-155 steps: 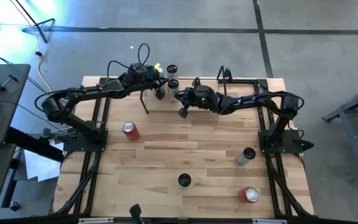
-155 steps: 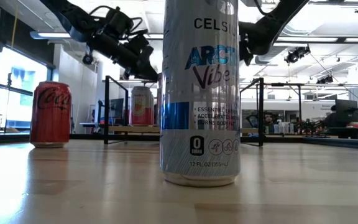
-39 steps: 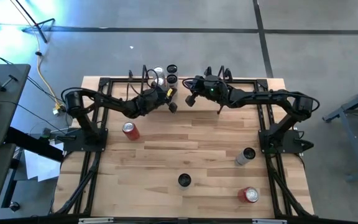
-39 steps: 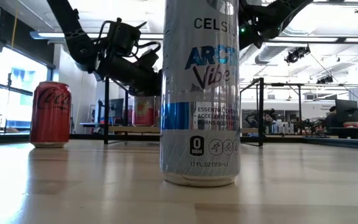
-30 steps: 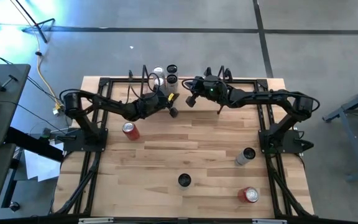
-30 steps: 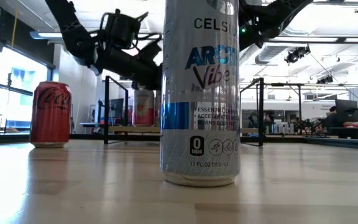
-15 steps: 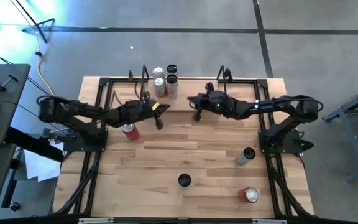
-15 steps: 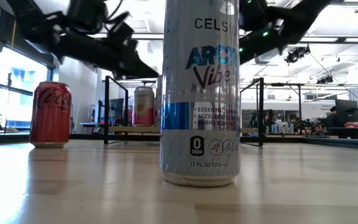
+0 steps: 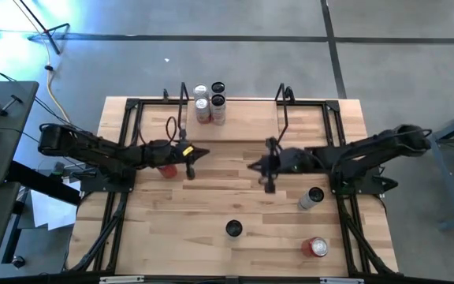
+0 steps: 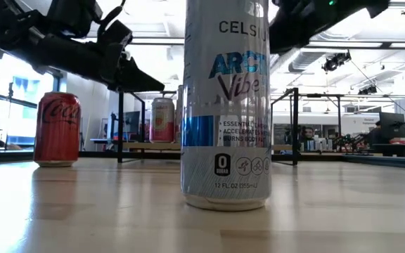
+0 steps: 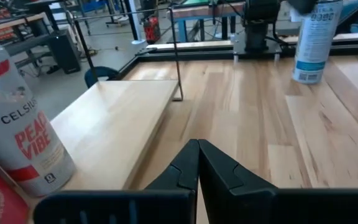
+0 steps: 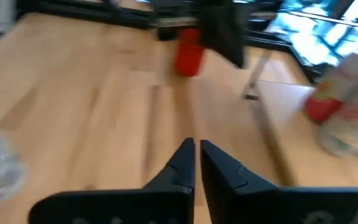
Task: Place canned beverage on shelf
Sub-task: Put the bottom white blue soda can on the shelf
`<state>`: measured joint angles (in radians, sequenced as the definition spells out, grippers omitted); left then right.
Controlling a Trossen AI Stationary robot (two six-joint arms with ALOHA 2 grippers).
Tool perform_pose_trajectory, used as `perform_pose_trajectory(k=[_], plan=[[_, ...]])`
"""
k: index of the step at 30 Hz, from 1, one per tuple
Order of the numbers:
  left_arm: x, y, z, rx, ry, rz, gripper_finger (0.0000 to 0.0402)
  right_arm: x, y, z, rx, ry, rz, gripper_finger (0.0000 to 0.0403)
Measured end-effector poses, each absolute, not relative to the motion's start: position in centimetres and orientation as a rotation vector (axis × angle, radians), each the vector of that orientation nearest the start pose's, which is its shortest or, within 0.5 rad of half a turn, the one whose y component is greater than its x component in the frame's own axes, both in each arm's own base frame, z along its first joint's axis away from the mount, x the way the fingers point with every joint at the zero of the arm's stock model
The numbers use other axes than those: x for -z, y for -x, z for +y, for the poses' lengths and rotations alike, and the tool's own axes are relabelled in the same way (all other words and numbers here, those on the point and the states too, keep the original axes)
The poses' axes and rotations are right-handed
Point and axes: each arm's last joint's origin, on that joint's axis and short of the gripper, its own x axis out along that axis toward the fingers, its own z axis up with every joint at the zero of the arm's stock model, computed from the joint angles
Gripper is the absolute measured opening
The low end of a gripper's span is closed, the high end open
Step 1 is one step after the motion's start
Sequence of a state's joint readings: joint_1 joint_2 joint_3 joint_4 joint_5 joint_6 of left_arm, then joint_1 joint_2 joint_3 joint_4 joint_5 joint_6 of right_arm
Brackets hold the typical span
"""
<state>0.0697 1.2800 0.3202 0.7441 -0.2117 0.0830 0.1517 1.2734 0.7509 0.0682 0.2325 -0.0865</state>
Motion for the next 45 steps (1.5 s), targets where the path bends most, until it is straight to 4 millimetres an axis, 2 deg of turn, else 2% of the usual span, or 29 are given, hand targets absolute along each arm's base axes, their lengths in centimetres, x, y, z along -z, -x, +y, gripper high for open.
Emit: perform_pose_trajectory(k=[3,8,12,16,19,31,37,45], plan=[[-17.0,-22.7,2.0,-0.264,-0.098,0.224,0.0,-23.9,-27.0,5.5,-0.013,0.189,0.445,0.0041],[-17.0,-22.7,2.0,-0.263,-0.098,0.225,0.0,-23.5,-27.4,8.3,-0.116,0.18,0.388,0.0141],[-17.0,-22.7,2.0,-0.264,-0.098,0.227,0.0,-23.1,-27.9,9.5,-0.244,0.091,0.363,0.0224],[-16.9,-22.7,2.0,-0.267,-0.099,0.23,0.0,-22.9,-28.5,10.0,-0.359,0.045,0.314,0.0269],[-16.8,-22.7,2.0,-0.266,-0.099,0.24,0.0,-22.7,-29.0,10.4,-0.411,0.03,0.268,0.0279],[-16.7,-22.7,2.0,-0.266,-0.097,0.25,0.0,-20.1,-31.2,12.6,-0.545,-0.032,0.235,0.028],[-16.7,-22.6,2.0,-0.267,-0.09,0.255,0.0,-19.8,-32.9,13.7,-0.55,-0.024,0.236,0.028],[-16.6,-22.6,2.0,-0.266,-0.091,0.267,0.0,-19.6,-33.2,13.7,-0.546,-0.018,0.257,0.028]])
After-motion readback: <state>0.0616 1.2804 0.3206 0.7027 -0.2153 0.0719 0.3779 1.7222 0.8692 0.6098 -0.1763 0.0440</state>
